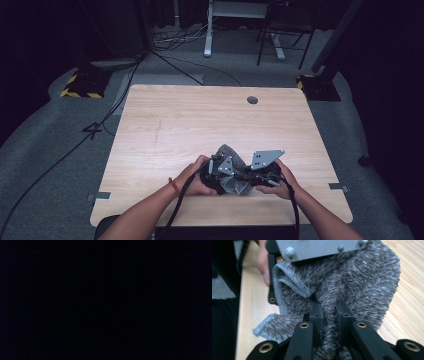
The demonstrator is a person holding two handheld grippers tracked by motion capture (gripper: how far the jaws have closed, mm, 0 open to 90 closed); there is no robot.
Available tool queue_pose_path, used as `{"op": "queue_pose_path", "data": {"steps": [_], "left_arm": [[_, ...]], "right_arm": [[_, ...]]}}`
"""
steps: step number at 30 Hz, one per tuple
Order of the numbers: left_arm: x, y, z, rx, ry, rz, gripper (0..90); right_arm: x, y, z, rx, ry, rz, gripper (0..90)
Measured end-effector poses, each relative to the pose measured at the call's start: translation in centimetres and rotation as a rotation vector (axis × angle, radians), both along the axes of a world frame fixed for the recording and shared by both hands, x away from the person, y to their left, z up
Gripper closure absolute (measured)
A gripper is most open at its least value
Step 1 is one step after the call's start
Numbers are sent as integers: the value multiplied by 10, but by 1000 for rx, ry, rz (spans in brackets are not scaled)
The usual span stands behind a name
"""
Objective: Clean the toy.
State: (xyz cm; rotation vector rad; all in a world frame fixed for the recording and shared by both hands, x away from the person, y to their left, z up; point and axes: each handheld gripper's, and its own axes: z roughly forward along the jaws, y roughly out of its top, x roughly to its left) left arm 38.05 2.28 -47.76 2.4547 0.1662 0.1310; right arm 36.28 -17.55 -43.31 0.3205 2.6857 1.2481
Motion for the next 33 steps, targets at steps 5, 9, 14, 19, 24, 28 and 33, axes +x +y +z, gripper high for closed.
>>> {"op": "queue_pose_path", "data": {"steps": [5,9,14,19,24,28,33], "left_arm": [[-1,4,1,-15,1,-4,340],[-4,6,4,-18,0,-19,340],[-3,11,10,-43,-9,-12,340],[-1,14,16,-59,-23,1,340],[0,8,16,-48,-35,13,340],[-3,-1,17,-28,-50,-3,340],[-3,-2,18,-34,-60,-3,340]], "right_arm": [[1,-1,0,-18,-32,-37,793],[6,-10,-1,-20,-35,-87,794],[8,-22,0,-24,-38,-121,795],[5,-25,2,-24,-39,-109,796],[-4,-12,11,1,-58,-57,795],[-7,2,17,25,-68,-25,795],[-6,3,17,3,-100,-51,794]]}}
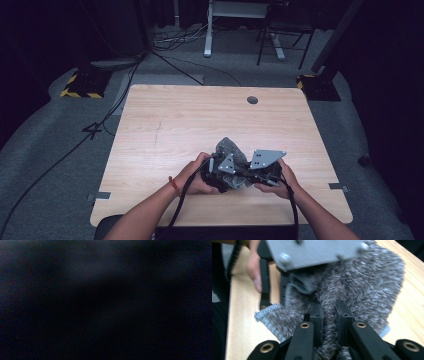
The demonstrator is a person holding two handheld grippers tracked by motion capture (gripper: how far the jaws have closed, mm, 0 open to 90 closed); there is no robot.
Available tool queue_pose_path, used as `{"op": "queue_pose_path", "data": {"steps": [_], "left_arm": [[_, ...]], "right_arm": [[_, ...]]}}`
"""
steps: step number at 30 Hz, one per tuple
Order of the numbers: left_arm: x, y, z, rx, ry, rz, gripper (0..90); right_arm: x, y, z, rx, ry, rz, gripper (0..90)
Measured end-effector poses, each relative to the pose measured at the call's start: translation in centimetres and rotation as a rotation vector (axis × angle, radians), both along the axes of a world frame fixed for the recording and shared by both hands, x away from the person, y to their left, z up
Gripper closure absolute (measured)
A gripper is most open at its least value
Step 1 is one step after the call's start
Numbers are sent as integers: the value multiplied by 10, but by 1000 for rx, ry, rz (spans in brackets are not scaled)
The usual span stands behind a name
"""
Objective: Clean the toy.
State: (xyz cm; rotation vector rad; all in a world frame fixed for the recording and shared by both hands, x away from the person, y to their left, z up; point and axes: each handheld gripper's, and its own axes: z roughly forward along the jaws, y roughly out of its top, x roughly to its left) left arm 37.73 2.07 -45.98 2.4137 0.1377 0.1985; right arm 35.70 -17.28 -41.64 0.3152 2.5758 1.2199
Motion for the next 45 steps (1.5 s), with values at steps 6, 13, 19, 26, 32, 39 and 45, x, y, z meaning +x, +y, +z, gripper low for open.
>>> {"op": "queue_pose_path", "data": {"steps": [6,13,19,26,32,39,45], "left_arm": [[0,4,4,-1,-8,9,341],[-3,15,13,-45,-16,17,340],[-3,15,10,-43,-14,25,340],[-4,1,7,-26,-19,14,340],[-4,0,7,-10,-22,16,340],[-5,8,13,-34,-33,17,340],[-5,17,21,-100,-32,24,340]], "right_arm": [[10,-19,-4,4,12,-66,795],[12,-33,-10,-14,39,-88,795],[-1,-28,-5,13,18,-31,795],[-9,-11,6,41,1,31,794],[-6,-4,4,8,-22,20,794],[9,-32,-2,9,6,-84,795],[17,-46,-18,-12,67,-110,794]]}}
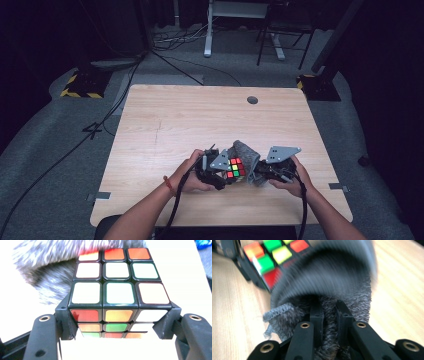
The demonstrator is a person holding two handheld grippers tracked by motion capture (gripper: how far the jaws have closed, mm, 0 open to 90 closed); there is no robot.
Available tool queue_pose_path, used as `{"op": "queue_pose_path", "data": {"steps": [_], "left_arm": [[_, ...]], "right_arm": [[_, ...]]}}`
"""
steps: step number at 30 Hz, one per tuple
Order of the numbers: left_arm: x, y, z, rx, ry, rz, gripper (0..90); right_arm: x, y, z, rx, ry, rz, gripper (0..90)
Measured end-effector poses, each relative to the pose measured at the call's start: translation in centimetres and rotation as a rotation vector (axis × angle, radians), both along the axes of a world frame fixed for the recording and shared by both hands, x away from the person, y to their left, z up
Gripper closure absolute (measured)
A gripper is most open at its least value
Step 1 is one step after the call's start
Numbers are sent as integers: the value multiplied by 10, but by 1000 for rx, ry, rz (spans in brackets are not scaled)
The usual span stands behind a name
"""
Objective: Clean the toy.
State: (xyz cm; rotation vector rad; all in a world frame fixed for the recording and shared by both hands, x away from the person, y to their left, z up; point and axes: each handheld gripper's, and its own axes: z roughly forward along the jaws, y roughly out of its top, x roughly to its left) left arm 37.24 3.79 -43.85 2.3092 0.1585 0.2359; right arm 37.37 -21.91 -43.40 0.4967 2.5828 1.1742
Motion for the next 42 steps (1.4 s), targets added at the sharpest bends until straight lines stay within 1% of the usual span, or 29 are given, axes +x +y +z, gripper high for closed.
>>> {"op": "queue_pose_path", "data": {"steps": [2,4,7,9,10,12,14,16,17,19,20,21,23,24,25,27,29,31,34,36,38,40,42], "left_arm": [[0,0,0,-16,1,3,340],[0,0,0,-19,-1,10,340],[0,-1,-1,-17,-6,2,339],[0,0,-1,-20,-3,3,338],[0,0,-1,-18,-6,3,337],[0,-2,-1,5,-18,10,332],[-1,-5,-3,25,-21,7,330],[-1,-7,-5,44,-28,2,331],[-1,-8,-5,52,-28,0,331],[-1,-9,-6,51,-26,-3,330],[-1,-9,-6,50,-25,-6,329],[-1,-10,-6,55,-32,-2,329],[0,-11,-7,53,-30,1,329],[0,-11,-7,55,-34,2,329],[0,-10,-7,55,-39,7,330],[1,-9,-6,45,-38,3,333],[-1,-8,-4,40,-50,-3,334],[-3,-7,-1,31,-61,-11,334],[-4,-4,4,10,-66,-11,334],[-5,-1,7,5,-78,-6,335],[-4,0,8,1,-79,-4,335],[-4,1,8,4,-79,2,334],[-4,1,8,8,-79,5,334]], "right_arm": [[0,0,-2,23,20,19,794],[-1,0,0,80,45,63,794],[-4,4,0,105,52,86,794],[-5,5,0,114,46,89,795],[-5,4,1,131,46,96,795],[-5,4,2,149,41,102,795],[-7,5,5,176,37,124,795],[-9,7,8,171,27,138,795],[-10,8,9,180,26,143,795],[-11,10,11,178,16,151,795],[-11,11,12,191,20,156,795],[-11,11,13,202,23,162,796],[-11,13,15,189,12,156,795],[-11,14,15,194,15,155,796],[-10,14,15,190,13,151,796],[-9,14,15,165,7,137,796],[-8,13,13,139,5,122,797],[-6,10,9,115,18,110,797],[-3,4,2,68,36,93,796],[-3,2,0,69,35,92,796],[-5,3,1,55,26,105,796],[-9,4,2,63,17,118,797],[-12,5,5,90,17,147,796]]}}
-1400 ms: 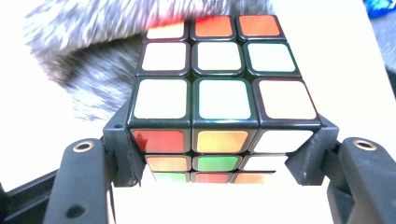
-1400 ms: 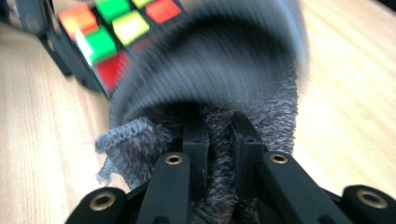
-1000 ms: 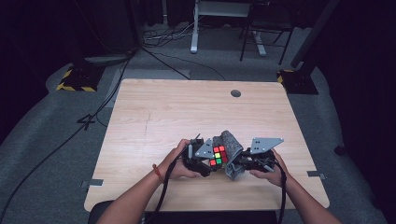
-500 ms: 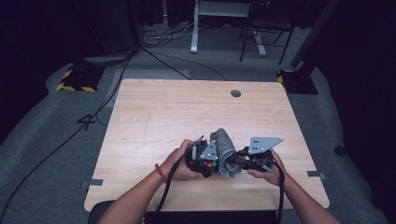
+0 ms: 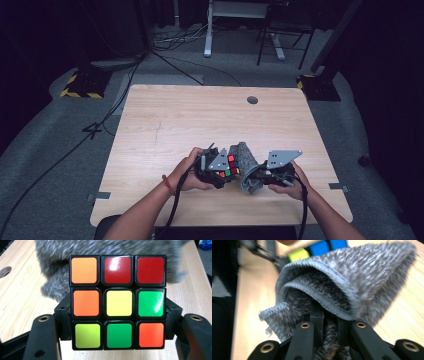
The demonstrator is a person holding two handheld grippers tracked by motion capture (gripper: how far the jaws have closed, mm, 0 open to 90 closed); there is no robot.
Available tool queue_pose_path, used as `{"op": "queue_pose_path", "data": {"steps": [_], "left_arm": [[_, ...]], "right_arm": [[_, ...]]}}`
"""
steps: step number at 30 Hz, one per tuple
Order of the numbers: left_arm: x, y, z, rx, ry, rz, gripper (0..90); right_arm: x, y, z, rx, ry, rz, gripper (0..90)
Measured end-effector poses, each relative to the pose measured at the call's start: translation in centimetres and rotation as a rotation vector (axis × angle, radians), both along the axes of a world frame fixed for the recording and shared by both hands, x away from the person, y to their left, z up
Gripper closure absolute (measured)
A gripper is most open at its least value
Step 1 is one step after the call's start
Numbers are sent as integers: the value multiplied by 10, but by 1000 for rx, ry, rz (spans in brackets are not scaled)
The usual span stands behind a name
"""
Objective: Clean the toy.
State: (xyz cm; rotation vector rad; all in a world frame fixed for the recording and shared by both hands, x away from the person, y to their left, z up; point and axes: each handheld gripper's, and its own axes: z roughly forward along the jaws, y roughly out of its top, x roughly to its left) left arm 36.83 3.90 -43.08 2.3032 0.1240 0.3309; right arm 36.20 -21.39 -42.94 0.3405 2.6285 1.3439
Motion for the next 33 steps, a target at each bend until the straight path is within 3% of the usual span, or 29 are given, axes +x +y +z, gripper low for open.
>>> {"op": "queue_pose_path", "data": {"steps": [5,8,10,12,17,21,24,26,33], "left_arm": [[3,-4,-6,22,17,9,334],[2,-7,-9,43,16,-2,334],[1,-8,-9,45,15,-14,334],[-1,-9,-9,49,13,-17,334],[-4,-6,-4,29,13,-34,334],[-2,1,1,-11,11,-36,334],[-1,6,7,-57,14,-23,335],[0,8,10,-60,2,-20,335],[2,12,9,-41,-12,-4,335]], "right_arm": [[-6,4,8,60,-6,41,796],[-10,9,13,83,-50,49,797],[-10,12,14,77,-74,21,796],[-6,12,13,87,-65,-4,796],[5,8,4,8,-52,-63,796],[12,4,-9,-61,1,-51,796],[10,7,-17,-105,31,-9,796],[7,9,-17,-87,35,15,796],[0,3,-4,-26,-7,16,796]]}}
